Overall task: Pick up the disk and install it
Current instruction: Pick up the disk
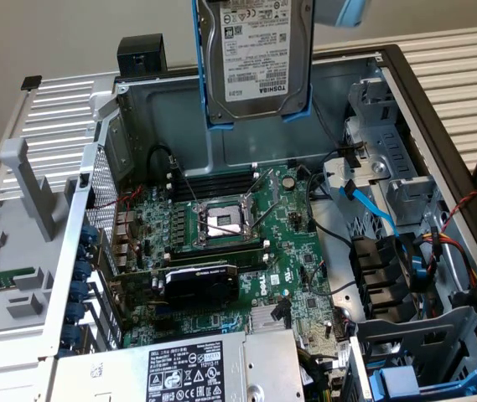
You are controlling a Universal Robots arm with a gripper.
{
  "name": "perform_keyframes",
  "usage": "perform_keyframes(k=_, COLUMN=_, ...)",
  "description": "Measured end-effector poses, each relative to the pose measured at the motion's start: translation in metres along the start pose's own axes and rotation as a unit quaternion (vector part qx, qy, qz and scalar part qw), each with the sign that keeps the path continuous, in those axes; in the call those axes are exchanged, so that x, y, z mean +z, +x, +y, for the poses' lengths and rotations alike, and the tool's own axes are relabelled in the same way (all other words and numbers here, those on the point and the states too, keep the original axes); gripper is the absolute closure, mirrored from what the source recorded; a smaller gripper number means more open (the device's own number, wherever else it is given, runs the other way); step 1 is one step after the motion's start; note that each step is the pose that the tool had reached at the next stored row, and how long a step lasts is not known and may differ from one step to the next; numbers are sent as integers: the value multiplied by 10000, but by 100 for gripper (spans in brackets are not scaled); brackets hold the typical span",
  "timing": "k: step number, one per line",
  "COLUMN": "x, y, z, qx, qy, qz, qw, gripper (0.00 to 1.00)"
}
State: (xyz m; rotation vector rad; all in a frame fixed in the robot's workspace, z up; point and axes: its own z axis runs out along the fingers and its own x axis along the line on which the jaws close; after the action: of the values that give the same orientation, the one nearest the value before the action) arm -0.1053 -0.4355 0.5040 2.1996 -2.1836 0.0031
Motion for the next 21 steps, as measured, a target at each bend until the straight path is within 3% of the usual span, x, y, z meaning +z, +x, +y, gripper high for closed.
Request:
perform_keyframes(k=3, x=-23, y=88, z=-34, qx=-1, qy=-14, qz=5, qw=10000, gripper=63)
perform_keyframes(k=15, x=-393, y=452, z=-223, qx=-2, qy=-63, qz=15, qw=10000, gripper=63)
perform_keyframes(k=21, x=-451, y=631, z=-349, qx=-3, qy=-93, qz=16, qw=10000, gripper=63)
